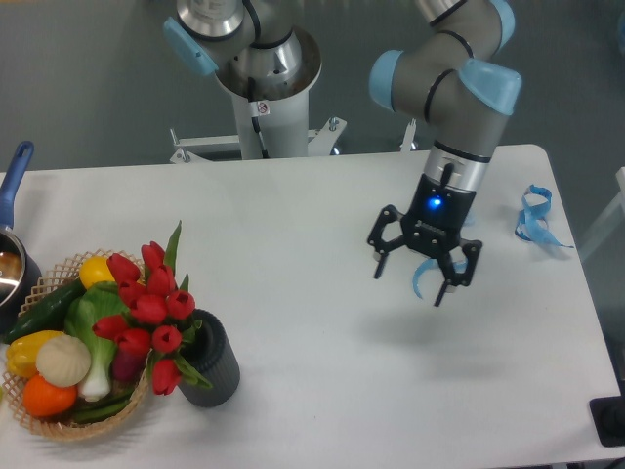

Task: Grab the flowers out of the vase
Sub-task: 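Open the gripper and move it toward the black vase of red tulips, then lower the open gripper around the tulip stems above the vase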

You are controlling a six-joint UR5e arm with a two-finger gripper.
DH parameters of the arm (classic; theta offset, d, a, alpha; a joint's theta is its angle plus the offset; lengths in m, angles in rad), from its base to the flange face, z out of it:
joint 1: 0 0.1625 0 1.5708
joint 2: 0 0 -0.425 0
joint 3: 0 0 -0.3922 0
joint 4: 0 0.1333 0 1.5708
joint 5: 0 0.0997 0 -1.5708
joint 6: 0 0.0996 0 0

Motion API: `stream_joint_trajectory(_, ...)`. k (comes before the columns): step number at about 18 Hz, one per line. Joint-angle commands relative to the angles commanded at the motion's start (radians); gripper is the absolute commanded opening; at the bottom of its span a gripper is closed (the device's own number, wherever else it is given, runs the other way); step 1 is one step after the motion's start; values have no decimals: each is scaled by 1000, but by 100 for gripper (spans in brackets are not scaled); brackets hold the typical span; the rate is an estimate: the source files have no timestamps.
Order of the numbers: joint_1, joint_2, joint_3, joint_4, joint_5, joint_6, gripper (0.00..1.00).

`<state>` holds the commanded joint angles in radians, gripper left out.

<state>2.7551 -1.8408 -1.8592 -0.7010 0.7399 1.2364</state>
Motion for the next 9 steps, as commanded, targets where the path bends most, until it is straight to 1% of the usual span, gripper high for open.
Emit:
stream_joint_trajectory(3,-15,0,-23,0,-130,3,100)
stream_joint_trajectory(9,-103,5,-32,0,-187,3,100)
